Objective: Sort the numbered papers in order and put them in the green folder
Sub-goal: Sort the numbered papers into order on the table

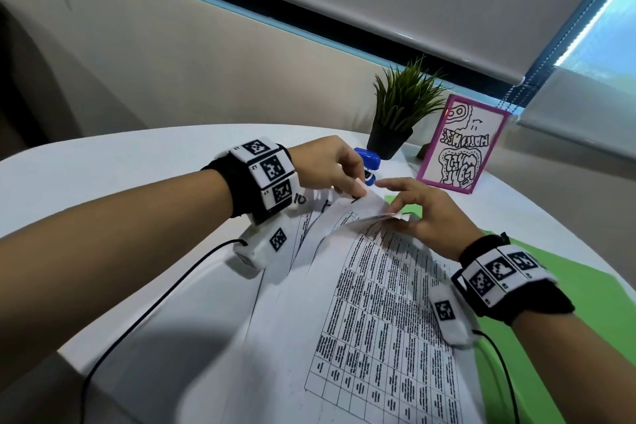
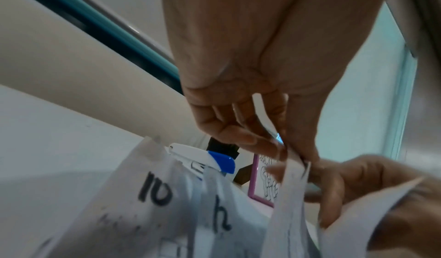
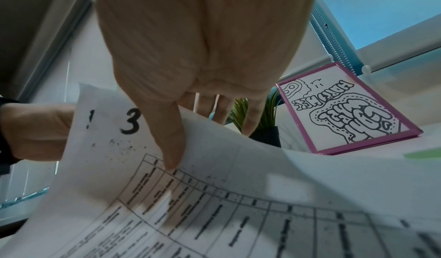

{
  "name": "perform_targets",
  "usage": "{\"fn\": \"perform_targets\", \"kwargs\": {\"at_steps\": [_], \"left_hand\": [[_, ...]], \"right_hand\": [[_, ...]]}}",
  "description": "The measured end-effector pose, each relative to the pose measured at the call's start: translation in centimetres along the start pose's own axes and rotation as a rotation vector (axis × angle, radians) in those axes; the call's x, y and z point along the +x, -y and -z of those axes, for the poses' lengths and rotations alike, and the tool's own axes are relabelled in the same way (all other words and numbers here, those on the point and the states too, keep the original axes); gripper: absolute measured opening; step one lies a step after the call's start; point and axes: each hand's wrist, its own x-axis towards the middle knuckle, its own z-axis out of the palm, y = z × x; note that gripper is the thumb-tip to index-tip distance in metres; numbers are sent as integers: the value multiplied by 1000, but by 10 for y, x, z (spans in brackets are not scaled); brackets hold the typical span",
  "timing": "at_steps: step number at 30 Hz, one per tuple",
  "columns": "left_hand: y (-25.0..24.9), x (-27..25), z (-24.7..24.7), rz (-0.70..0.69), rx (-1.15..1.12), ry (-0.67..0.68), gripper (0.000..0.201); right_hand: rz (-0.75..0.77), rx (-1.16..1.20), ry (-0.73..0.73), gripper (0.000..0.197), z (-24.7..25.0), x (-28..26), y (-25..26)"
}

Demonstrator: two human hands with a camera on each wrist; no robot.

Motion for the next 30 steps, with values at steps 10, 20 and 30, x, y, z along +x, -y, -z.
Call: {"fn": "perform_targets", "kwargs": {"at_steps": [10, 20, 30], "left_hand": [[25, -19, 33, 193, 551, -84, 19], [21, -35, 27, 95, 706, -108, 28], [-19, -49, 15, -77, 1086, -128, 29]], "right_hand": [[-120, 368, -28, 57, 8, -17, -7], [-95, 200, 65, 44, 3, -16, -6], [-125, 227, 67, 30, -1, -14, -10]]}}
